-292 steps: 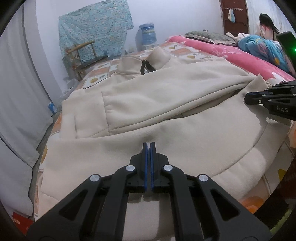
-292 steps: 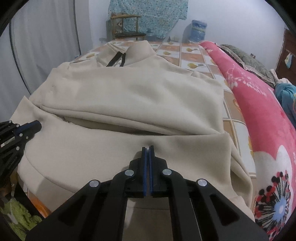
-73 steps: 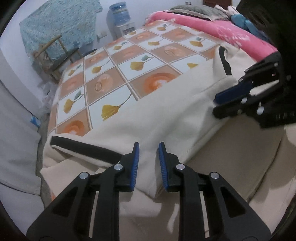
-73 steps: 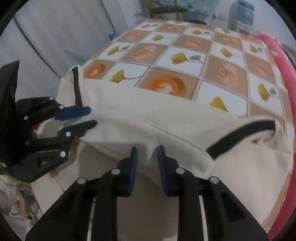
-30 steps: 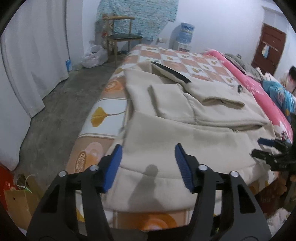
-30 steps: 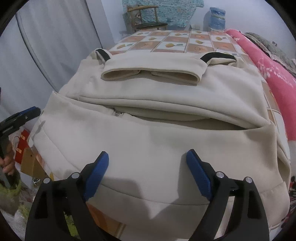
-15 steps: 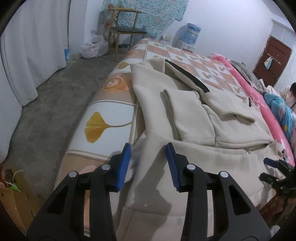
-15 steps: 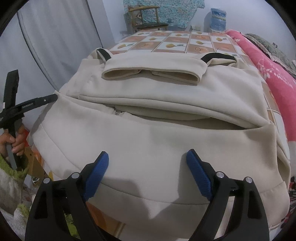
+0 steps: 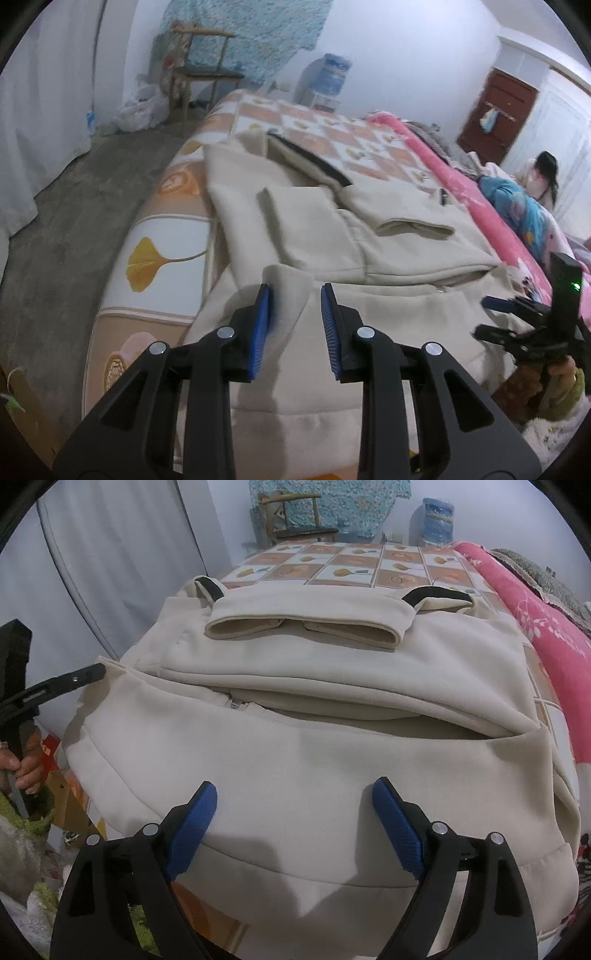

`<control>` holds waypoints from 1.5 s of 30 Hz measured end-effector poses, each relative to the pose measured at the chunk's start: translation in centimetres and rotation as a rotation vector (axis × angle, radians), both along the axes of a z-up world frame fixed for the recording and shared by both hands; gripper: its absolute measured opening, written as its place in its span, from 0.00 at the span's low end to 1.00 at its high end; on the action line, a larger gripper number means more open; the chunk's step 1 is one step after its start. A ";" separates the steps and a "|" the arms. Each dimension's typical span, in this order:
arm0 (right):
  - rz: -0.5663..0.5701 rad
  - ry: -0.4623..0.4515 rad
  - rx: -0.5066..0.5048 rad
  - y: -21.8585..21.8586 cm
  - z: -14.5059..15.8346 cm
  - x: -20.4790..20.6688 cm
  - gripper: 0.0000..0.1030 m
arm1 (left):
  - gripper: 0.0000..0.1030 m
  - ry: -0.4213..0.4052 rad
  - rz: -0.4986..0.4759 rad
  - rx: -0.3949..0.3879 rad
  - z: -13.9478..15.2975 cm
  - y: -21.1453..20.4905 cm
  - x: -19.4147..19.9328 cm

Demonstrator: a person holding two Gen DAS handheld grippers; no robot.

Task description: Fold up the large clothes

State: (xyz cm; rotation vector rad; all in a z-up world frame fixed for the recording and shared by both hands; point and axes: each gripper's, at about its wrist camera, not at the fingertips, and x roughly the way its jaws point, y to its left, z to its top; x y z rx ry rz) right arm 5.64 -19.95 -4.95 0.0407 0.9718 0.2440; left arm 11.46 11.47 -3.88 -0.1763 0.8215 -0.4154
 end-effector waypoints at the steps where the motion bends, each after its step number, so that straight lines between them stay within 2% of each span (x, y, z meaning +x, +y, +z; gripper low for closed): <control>1: 0.000 0.000 0.001 0.0 0.0 0.0 0.81 | 0.28 0.006 0.009 0.001 -0.1 0.1 0.2; 6: 0.001 -0.001 0.002 -0.1 0.0 0.0 0.81 | 0.29 0.042 0.057 0.122 -1.0 -0.6 1.1; 11: 0.004 -0.004 0.002 -0.1 0.0 0.0 0.82 | 0.29 0.008 0.060 0.240 -0.8 -1.9 0.5; 13: 0.004 -0.005 0.003 -0.2 0.1 0.0 0.81 | 0.26 -0.005 0.071 0.292 -0.8 -2.5 0.2; 21: -0.021 -0.012 0.073 -1.6 0.8 -0.8 0.81 | 0.21 -0.084 0.116 0.599 -1.3 -6.8 -1.1; 23: -0.040 -0.037 0.086 -2.7 1.5 -1.6 0.81 | 0.21 -0.102 0.126 0.638 -1.4 -7.3 -1.4; 26: -0.080 -0.067 0.085 -4.7 2.5 -2.7 0.81 | 0.21 -0.114 0.143 0.663 -1.5 -7.7 -1.6; 32: -0.205 -0.101 0.045 -9.3 3.7 -3.5 0.69 | 0.21 -0.111 0.157 0.662 -1.5 -8.0 -1.8; 40: -0.282 -0.122 -0.024 -12.2 3.9 -0.8 0.55 | 0.21 -0.103 0.162 0.655 -1.5 -8.0 -1.6; 45: -0.335 -0.073 -0.040 -14.0 2.5 0.7 0.46 | 0.21 -0.104 0.161 0.656 -1.5 -7.9 -1.6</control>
